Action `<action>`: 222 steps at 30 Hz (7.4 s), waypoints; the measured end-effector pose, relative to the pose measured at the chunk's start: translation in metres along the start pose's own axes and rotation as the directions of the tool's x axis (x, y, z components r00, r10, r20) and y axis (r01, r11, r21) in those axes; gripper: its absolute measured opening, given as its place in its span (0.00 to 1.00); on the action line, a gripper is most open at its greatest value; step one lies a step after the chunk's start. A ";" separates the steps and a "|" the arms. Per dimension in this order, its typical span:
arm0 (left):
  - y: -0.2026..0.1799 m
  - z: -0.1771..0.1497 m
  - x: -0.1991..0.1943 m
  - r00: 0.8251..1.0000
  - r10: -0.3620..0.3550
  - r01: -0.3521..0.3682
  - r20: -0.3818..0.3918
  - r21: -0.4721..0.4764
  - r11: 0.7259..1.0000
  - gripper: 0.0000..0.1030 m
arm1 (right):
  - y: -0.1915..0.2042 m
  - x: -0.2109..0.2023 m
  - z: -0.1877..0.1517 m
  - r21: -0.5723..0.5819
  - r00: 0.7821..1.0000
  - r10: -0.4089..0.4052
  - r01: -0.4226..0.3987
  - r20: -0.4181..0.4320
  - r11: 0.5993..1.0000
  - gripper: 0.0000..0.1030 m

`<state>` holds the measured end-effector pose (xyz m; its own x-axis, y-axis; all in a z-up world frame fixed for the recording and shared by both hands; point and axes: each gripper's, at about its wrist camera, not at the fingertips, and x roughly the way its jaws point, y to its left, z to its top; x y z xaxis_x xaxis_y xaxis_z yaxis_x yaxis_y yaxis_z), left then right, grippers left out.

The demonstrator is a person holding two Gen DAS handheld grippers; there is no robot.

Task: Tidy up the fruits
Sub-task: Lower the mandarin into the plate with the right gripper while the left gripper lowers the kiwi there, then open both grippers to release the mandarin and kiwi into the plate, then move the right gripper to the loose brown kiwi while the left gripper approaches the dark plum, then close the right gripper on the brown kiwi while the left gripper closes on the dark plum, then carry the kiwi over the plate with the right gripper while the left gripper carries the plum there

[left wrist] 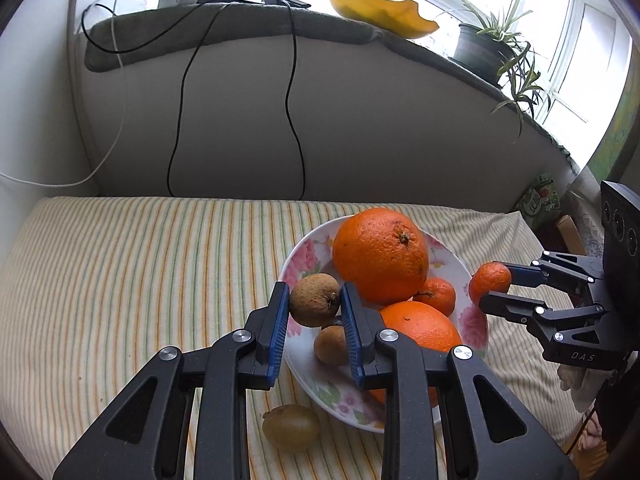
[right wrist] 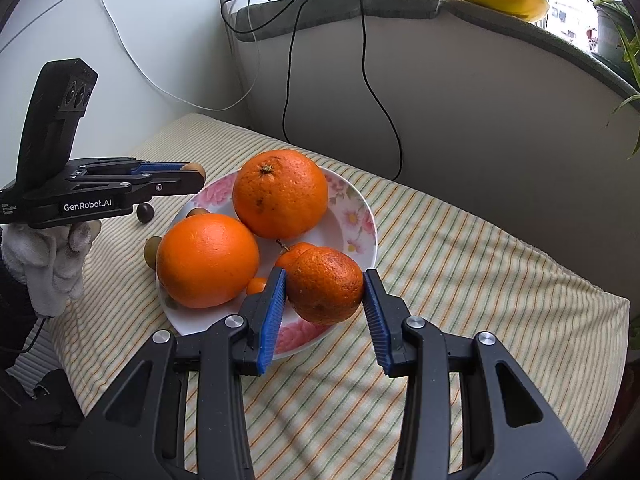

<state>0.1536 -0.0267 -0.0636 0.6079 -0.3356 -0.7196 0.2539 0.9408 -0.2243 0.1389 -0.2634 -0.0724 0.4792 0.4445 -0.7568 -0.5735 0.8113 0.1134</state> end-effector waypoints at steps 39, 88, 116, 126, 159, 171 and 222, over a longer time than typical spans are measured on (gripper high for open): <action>-0.014 0.005 -0.018 0.998 0.003 -0.005 0.061 0.031 1.000 0.77 | 0.030 -0.017 0.007 -0.084 0.999 0.003 0.001 0.051 0.997 0.78; 0.062 -0.022 -0.080 0.984 0.093 -0.081 0.151 -0.081 0.993 0.77 | 0.126 -0.026 0.001 -0.143 0.990 0.123 -0.112 0.066 0.983 0.78; 0.095 -0.071 -0.050 0.998 0.057 -0.057 -0.006 -0.133 0.990 0.54 | 0.198 0.063 0.033 -0.612 0.956 0.070 -0.238 -0.285 0.754 0.44; 0.095 -0.073 -0.040 0.998 0.055 -0.059 -0.037 -0.118 0.991 0.48 | 0.206 0.090 0.037 -0.698 0.935 -0.013 -0.256 -0.355 0.668 0.42; 0.093 -0.066 -0.031 0.998 0.051 -0.056 -0.045 -0.100 0.993 0.20 | 0.210 0.093 0.033 -0.693 0.943 0.012 -0.254 -0.333 0.674 0.28; 0.075 -0.060 -0.051 0.999 0.040 -0.040 0.001 -0.081 0.996 0.20 | 0.194 0.049 0.030 -0.627 0.963 0.090 -0.234 -0.253 0.743 0.28; -0.015 -0.015 -0.022 0.998 -0.064 0.063 0.018 0.050 0.997 0.20 | -0.004 -0.005 0.029 -0.155 0.999 0.048 -0.049 -0.010 0.987 0.28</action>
<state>0.1250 -0.0331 -0.0539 0.6037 -0.3961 -0.6918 0.3290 0.9143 -0.2364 0.1578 -0.2578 -0.0507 0.4442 0.4795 -0.7568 -0.6922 0.7199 0.0498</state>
